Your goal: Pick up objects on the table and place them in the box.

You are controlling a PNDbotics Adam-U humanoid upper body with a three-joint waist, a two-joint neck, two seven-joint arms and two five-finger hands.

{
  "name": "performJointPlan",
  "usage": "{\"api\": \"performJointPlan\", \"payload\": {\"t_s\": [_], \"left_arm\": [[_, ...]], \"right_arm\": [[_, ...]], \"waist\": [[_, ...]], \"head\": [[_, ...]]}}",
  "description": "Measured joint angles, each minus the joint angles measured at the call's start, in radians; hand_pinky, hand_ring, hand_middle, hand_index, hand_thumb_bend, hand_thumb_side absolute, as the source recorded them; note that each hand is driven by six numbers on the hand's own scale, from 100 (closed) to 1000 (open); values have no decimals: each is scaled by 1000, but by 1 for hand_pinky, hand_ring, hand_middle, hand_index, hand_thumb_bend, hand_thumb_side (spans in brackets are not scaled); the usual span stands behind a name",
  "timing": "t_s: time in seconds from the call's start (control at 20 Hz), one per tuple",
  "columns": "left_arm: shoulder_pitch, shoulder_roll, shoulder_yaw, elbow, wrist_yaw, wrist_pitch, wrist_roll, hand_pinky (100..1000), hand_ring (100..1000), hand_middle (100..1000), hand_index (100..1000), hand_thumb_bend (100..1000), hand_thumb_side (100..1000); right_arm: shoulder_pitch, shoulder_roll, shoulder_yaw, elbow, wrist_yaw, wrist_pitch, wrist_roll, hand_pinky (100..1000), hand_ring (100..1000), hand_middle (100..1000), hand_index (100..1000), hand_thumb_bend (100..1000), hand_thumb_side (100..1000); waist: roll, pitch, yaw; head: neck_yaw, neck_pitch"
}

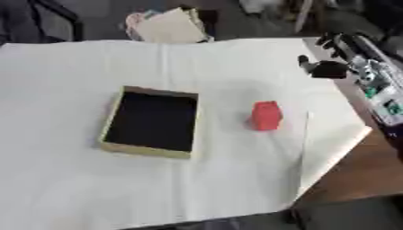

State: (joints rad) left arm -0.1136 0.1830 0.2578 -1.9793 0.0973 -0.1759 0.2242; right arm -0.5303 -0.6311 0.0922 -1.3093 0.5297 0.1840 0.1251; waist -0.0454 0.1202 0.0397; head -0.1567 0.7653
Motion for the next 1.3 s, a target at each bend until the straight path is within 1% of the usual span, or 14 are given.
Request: {"api": "performJointPlan", "payload": {"t_s": [0.35, 0.6, 0.8, 0.9, 1.3], "left_arm": [[-2, 0, 0, 0, 0, 0, -3, 813, 513, 586, 797, 215, 463], [-3, 0, 0, 0, 0, 1, -4, 813, 512, 586, 797, 215, 463], [-6, -1, 0, 0, 0, 1, -4, 813, 512, 585, 797, 214, 464], [-9, -1, 0, 1, 0, 1, -5, 814, 512, 585, 797, 214, 464], [-10, -1, 0, 1, 0, 0, -9, 814, 512, 585, 798, 215, 464]], "right_arm": [[11, -11, 19, -34, -18, 4, 50, 733, 837, 792, 972, 271, 364], [12, -21, 38, -41, -31, 1, 91, 738, 840, 798, 974, 293, 356], [11, -30, 62, -41, -45, -6, 125, 743, 843, 804, 974, 314, 362], [11, -35, 76, -41, -56, -13, 144, 745, 845, 808, 974, 341, 371], [1, -45, 131, -40, -91, -40, 212, 757, 856, 826, 979, 395, 355]], "waist": [[1, 18, -4], [1, 28, -4], [0, 34, -4], [-1, 35, -4], [-6, 40, -3]], "head": [[22, 0], [24, 0], [24, 0], [24, 0], [23, 0]]}}
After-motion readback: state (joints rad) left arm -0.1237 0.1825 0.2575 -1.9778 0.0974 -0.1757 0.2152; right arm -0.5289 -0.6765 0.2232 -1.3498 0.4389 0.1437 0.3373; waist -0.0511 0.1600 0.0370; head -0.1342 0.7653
